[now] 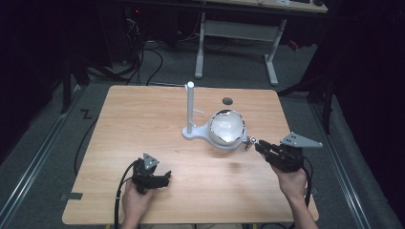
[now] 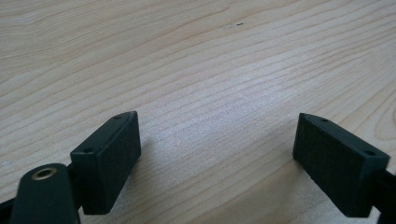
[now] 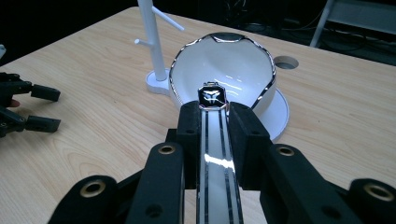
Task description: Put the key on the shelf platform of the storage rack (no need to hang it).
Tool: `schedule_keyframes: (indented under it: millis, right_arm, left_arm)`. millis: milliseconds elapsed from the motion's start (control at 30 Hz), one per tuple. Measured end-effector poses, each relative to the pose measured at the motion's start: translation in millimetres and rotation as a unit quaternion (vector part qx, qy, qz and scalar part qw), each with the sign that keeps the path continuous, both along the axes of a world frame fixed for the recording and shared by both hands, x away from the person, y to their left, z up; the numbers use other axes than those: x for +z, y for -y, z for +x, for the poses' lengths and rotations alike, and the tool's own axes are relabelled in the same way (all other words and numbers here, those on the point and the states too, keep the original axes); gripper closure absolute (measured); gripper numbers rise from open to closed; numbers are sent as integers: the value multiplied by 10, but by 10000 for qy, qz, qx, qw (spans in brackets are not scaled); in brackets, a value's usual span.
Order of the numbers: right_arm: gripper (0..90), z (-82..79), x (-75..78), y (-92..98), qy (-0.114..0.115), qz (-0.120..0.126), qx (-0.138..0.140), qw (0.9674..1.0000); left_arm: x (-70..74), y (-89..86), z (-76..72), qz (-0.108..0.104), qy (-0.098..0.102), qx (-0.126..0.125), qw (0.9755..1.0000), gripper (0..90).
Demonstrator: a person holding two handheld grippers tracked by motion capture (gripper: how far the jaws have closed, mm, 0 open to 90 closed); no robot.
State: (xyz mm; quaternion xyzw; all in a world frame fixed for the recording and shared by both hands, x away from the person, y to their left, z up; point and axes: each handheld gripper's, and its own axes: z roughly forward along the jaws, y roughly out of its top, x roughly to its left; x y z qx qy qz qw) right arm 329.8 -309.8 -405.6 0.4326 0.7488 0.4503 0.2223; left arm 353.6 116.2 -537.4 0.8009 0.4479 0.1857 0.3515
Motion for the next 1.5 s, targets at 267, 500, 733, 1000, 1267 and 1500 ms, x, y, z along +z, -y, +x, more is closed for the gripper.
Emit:
schedule_keyframes:
  millis: [267,500,733,1000,1267,1500]
  right_arm:
    - [757,62,112,-38,72,35,63,9999]
    - [758,149,207,-82,131,42,122,9998]
    - [757,226,228,-119,127,54,151,9998]
    - [757,390,193,-192,31,85,163,9998]
    - [757,557,80,-267,-123,86,123,9998]
    - [757,675,4,-356,-214,138,154,9996]
  left_arm:
    - [0,0,0,-2,0,0,10000,155]
    - [0,0,0,0,1,-1,10000,155]
    - [0,0,0,0,2,-2,10000,155]
    - [0,1,0,-5,3,3,10000,155]
    - [0,1,0,-6,-2,0,10000,155]
    - [-1,1,0,-7,-1,0,10000,155]
